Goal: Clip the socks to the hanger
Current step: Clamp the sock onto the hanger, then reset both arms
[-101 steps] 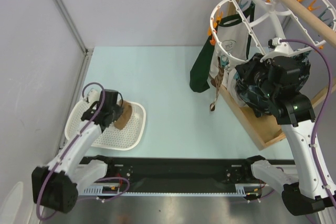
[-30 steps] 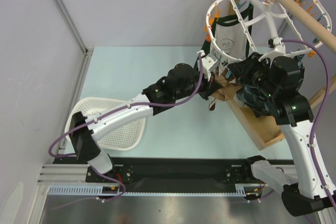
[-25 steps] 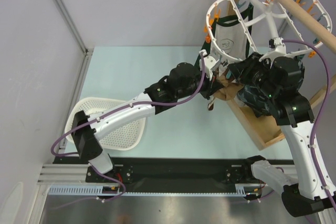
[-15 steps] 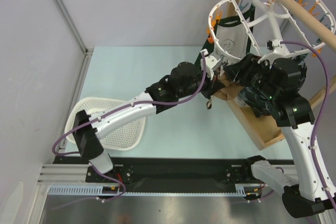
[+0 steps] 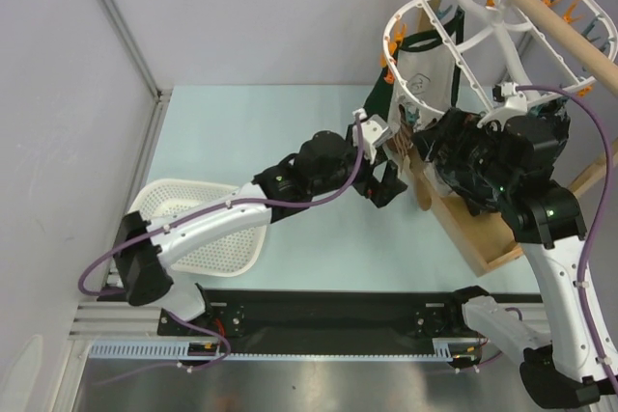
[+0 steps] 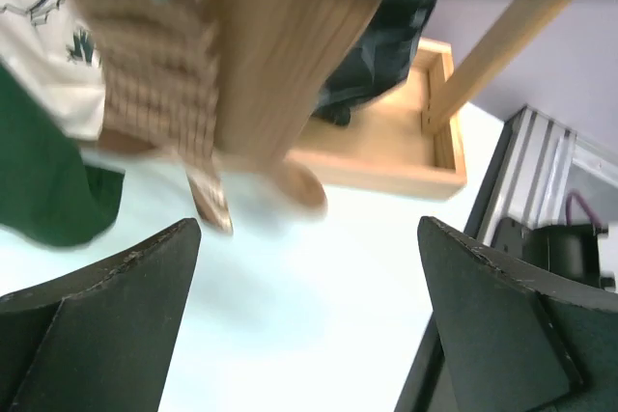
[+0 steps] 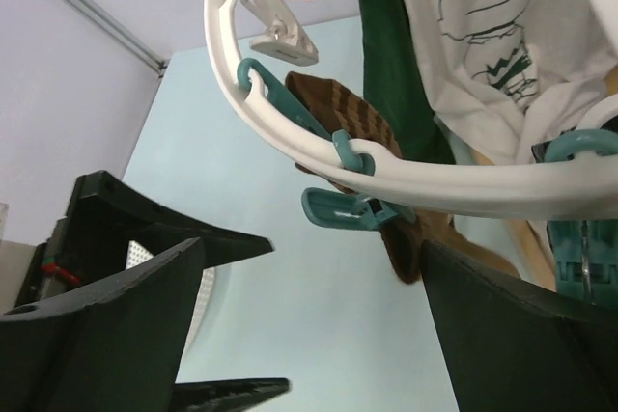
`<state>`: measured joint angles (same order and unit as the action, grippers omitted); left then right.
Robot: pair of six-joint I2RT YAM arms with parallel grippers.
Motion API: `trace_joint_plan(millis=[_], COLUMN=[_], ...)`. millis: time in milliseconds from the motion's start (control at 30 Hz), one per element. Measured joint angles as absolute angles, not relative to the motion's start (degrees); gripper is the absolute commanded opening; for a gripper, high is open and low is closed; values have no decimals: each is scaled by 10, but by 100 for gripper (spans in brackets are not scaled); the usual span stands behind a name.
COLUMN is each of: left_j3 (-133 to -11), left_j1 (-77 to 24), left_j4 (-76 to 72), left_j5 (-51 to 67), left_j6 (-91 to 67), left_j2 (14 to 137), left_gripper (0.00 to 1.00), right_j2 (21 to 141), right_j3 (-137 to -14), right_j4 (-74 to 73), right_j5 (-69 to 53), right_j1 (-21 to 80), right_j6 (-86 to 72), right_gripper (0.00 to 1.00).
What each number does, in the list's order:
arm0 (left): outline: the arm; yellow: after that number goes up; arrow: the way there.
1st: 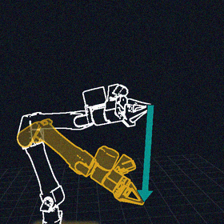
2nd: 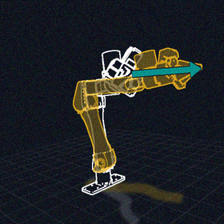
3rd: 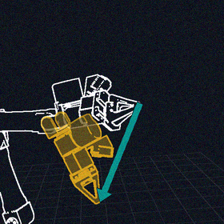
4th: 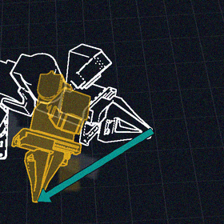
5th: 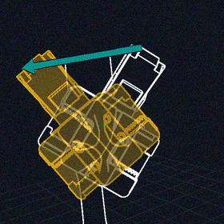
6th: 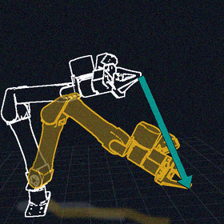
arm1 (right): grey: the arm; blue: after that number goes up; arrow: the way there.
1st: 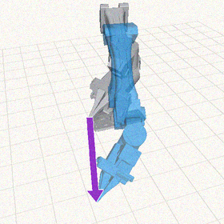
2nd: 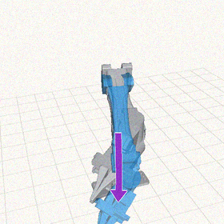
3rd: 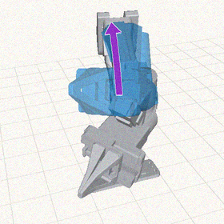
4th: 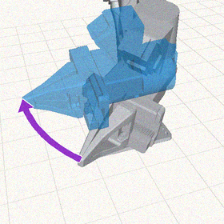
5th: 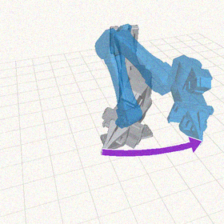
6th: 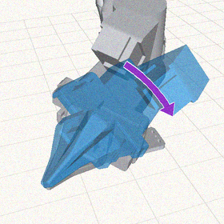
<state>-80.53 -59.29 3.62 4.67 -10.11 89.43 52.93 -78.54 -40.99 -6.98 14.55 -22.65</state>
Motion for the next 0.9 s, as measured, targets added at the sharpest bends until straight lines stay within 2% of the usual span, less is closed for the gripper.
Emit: trace_joint_plan(millis=[500,700,900], left_j3=[-566,-493,-475], left_j1=[-518,-475,-463], left_j4=[-16,2,6], left_j5=[47,52,66], left_j6=[-202,-237,-253], left_j2=[586,516,493], left_gripper=[100,100,100], right_j2=[453,439,439], right_j3=[-779,-771,-774], right_j4=[-470,-509,-529], right_j5=[-50,-4,64], right_j1=[145,145,145], right_j6=[-197,-204,-219], right_gripper=[100,100,100])
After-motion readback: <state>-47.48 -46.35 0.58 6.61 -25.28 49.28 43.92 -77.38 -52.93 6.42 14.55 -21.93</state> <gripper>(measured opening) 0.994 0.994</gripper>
